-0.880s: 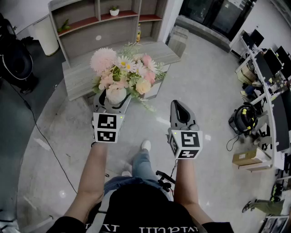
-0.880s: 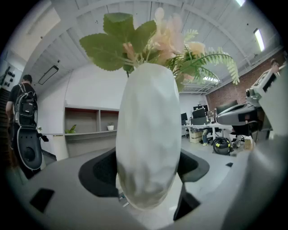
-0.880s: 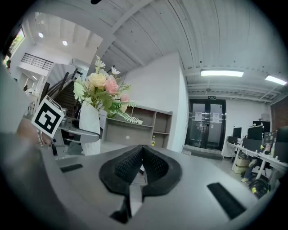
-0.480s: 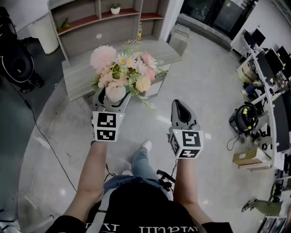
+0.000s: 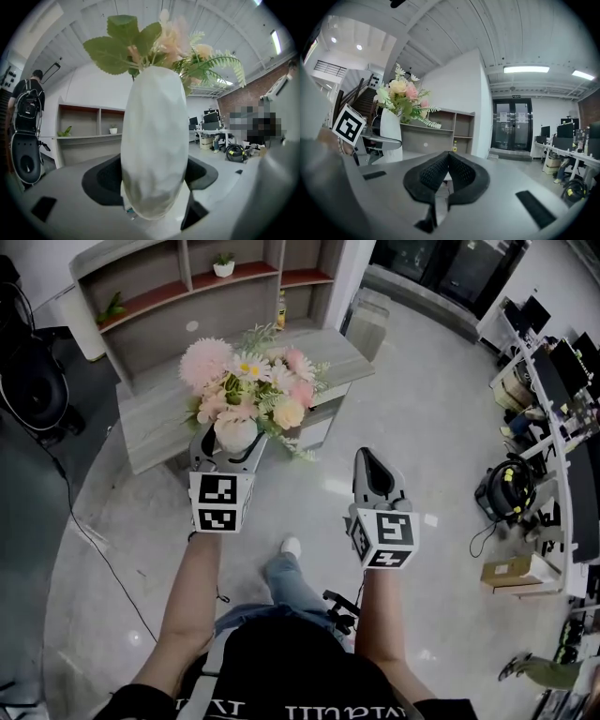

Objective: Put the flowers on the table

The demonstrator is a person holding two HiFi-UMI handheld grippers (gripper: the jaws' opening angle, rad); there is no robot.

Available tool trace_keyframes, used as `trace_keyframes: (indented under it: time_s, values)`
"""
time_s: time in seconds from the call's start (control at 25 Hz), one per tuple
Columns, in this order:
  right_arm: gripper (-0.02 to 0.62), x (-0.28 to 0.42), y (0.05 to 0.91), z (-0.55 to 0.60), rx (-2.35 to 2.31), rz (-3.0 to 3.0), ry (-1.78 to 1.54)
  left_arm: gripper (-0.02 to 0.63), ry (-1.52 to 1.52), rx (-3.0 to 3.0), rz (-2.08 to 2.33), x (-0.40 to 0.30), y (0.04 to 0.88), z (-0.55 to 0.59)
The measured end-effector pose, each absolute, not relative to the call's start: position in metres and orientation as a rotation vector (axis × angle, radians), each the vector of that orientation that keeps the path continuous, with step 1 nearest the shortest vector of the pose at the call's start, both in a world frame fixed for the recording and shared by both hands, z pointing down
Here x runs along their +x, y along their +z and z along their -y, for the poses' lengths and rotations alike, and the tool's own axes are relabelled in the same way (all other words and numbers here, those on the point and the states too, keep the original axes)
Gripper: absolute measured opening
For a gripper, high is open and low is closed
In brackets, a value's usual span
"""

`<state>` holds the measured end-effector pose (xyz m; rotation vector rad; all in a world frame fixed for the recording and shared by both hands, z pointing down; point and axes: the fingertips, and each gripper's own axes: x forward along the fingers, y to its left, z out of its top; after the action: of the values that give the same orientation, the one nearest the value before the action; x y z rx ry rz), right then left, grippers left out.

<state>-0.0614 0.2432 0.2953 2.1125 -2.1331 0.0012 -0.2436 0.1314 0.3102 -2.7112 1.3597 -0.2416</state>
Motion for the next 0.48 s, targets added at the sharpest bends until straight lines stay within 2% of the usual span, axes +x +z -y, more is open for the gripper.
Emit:
trace_keyframes:
  time_s: [0.28, 0.48]
  values:
    - [0.015, -0.009, 0.365, -0.159, 2.09, 2.132, 0.003, 0.373, -0.236, -2.731, -1.367, -0.191, 0.386, -0.051]
    - [0.015, 0.038, 0.36, -0.11, 2.101, 2.147, 0.038, 0.373, -0.258, -2.735, -1.377, -0.148, 0.383, -0.001]
